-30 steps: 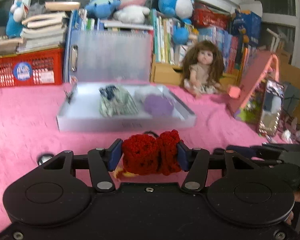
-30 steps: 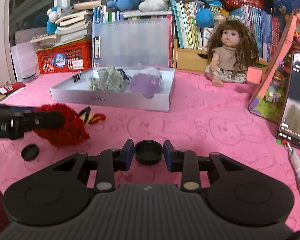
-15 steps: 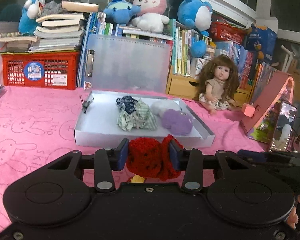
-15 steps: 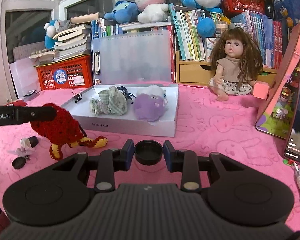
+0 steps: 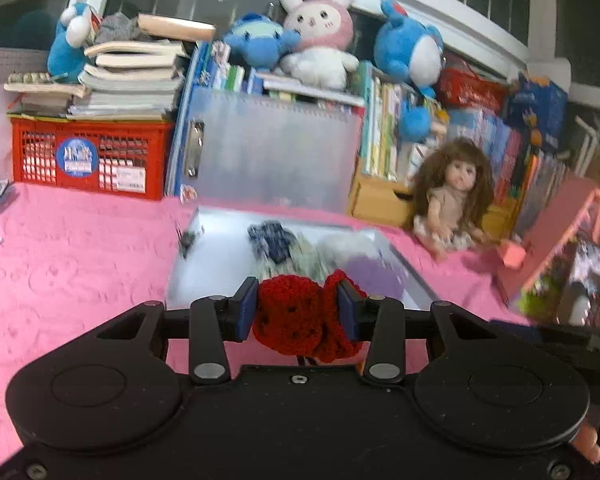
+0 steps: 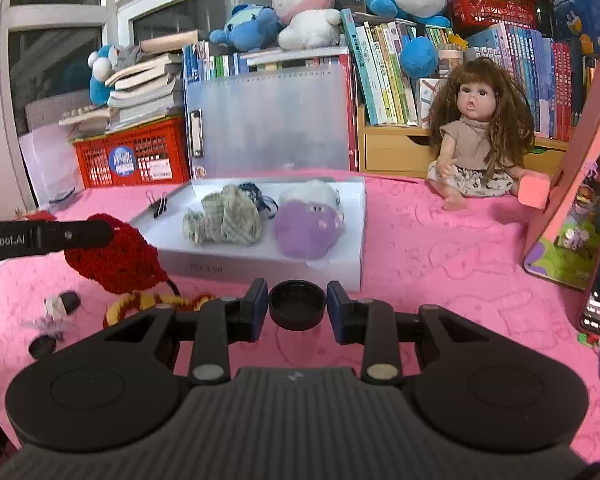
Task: Organize objects
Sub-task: 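Carry the red toy into the box with left tool while right tool carries the lid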
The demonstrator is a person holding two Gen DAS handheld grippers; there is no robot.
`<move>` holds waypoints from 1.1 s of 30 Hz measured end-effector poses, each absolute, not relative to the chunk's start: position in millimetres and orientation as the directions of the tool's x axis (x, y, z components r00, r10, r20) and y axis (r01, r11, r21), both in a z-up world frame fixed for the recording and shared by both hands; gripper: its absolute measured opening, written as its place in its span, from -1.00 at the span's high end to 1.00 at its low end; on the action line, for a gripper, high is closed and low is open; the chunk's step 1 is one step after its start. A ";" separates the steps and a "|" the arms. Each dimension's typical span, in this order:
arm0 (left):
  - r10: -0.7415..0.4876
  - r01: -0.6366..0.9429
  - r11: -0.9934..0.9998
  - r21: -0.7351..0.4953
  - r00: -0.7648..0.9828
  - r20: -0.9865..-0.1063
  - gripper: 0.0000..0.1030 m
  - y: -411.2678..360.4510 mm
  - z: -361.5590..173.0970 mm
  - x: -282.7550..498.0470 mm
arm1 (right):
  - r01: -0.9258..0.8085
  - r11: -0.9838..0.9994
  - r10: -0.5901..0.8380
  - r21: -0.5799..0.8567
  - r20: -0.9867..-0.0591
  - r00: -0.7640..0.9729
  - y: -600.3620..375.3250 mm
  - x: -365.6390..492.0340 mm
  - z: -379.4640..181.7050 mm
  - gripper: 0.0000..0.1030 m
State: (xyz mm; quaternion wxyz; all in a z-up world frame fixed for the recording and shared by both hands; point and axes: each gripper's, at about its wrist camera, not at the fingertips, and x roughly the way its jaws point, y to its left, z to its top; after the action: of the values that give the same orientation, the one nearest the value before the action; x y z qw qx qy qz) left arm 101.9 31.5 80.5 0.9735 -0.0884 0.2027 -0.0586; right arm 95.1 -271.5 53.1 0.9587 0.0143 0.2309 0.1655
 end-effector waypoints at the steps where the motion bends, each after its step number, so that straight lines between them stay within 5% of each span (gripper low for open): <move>1: -0.145 0.074 0.977 -0.199 0.917 -0.371 0.24 33.8 84.1 105.7 | -0.309 0.944 0.326 0.111 -0.435 0.839 -271.5 98.3 55.2 0.28; 9: -0.126 0.052 0.973 -0.223 0.935 -0.333 0.24 46.9 104.4 149.2 | -0.295 0.943 0.333 0.155 -0.435 0.836 -267.1 129.8 64.6 0.28; 33: -0.025 -0.105 0.966 -0.235 0.871 -0.491 0.24 65.1 35.8 244.1 | -0.326 0.919 0.394 0.222 -0.548 0.738 -221.1 212.1 37.1 0.28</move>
State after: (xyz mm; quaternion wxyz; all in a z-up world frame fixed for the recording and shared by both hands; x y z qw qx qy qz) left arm 244.1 65.1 35.8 0.9586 -0.1282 0.2532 0.0208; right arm 212.1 -221.1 37.1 0.9305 0.0557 0.3060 0.1935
